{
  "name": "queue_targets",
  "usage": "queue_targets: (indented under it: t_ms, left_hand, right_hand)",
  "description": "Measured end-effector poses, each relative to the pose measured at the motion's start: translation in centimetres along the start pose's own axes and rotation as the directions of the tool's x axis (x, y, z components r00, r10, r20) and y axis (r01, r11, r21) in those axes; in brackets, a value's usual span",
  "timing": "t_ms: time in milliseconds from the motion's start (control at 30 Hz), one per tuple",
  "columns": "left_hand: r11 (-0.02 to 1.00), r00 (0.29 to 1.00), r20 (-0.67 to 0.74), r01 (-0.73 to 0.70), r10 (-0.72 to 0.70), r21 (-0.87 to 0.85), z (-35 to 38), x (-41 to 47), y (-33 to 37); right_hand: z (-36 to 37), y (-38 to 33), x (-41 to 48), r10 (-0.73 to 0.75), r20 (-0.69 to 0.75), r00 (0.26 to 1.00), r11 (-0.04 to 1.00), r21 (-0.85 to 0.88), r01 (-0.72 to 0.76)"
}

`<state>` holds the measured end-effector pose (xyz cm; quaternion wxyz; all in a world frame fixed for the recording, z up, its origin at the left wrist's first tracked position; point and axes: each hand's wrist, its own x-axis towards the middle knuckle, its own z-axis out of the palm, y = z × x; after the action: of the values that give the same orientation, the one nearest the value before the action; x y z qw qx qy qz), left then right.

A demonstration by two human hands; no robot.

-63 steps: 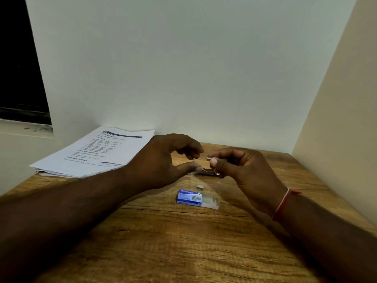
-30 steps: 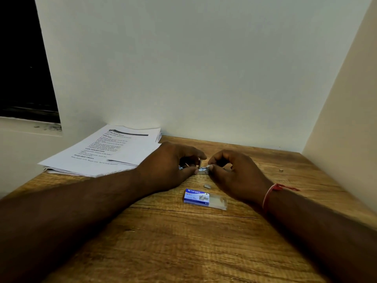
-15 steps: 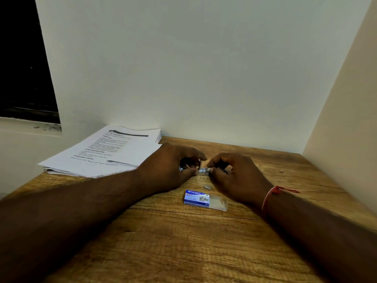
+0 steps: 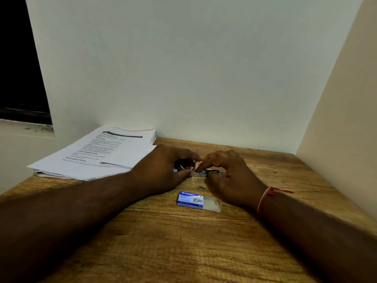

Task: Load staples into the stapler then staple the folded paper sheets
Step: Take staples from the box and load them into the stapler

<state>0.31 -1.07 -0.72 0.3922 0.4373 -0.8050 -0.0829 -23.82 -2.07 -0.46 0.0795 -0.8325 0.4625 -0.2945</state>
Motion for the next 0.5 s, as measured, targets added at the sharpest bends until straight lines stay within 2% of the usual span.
queue_targets:
  t_ms: [367,500]
  left_hand:
    - [0.999,1.0,0.002,0.018,-0.018,0.028,0.1,0.0,-0.1]
    - [0.999,1.0,-0.006,0.015,-0.014,0.032,0.2,0.0,-0.1]
  right_hand:
    - [-0.7,0.3,-0.5,0.119,-0.043,0.992,0.993,0.033,-0.118]
    - [-1.2,0.3,-1.0,0.124,-0.054,0.991,0.992,-0.013,-0.125]
